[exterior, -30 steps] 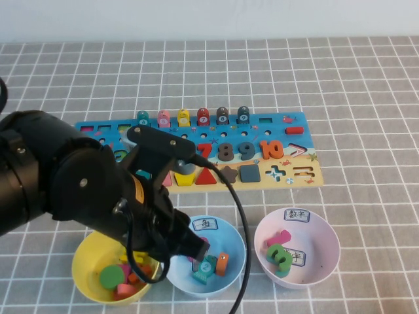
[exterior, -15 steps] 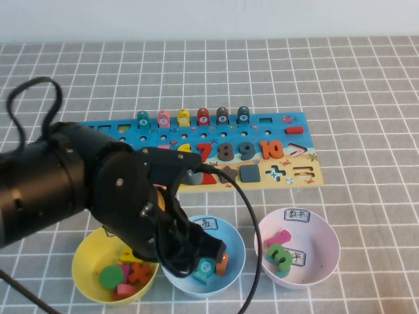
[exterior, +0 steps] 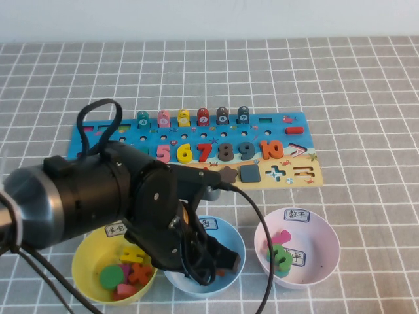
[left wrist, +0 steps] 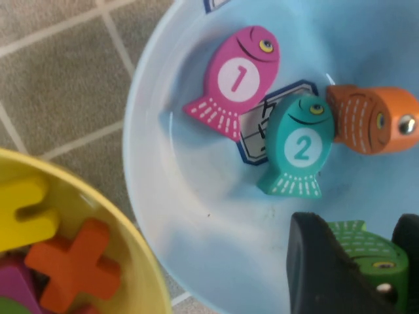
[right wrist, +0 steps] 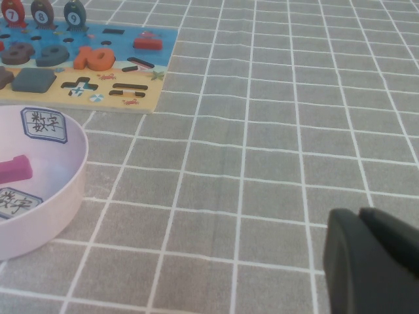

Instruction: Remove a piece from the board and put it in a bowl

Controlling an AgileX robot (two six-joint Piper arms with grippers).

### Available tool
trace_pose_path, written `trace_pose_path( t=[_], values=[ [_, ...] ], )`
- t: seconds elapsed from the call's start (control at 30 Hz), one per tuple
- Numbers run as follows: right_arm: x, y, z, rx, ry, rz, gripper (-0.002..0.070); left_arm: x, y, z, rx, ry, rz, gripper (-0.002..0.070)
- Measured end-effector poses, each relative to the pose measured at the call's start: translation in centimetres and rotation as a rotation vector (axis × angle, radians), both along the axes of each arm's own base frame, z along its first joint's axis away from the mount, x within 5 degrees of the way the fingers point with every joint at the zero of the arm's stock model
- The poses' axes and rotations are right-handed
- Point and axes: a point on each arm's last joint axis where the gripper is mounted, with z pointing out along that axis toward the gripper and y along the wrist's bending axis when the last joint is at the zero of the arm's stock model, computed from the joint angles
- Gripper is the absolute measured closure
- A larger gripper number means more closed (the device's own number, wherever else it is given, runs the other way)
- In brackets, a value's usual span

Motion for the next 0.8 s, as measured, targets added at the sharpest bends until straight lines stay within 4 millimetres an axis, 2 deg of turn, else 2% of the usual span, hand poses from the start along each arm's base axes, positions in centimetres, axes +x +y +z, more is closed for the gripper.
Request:
trace_pose_path(
  t=[0.4,0.5,0.67,0.8],
  values=[
    [0.0,0.0,0.0,0.0,0.0,0.0,0.0694,0.29,-0.3,-0.81,0.015,-0.012,-0.067,0.0482],
    [0.0,0.0,0.0,0.0,0.0,0.0,0.0694,0.43,-0.23,-0.79,0.01,-0.018,-0.087,0.0442],
    [0.0,0.0,0.0,0.0,0.0,0.0,0.0694,0.63,-0.12,-0.77,0.004,-0.022,-0.085,0.0302],
    [0.0,0.0,0.0,0.0,0.0,0.0,0.0694,0.69,-0.09,-0.76,0.002,-0.023,-0.083,0.027]
  ],
)
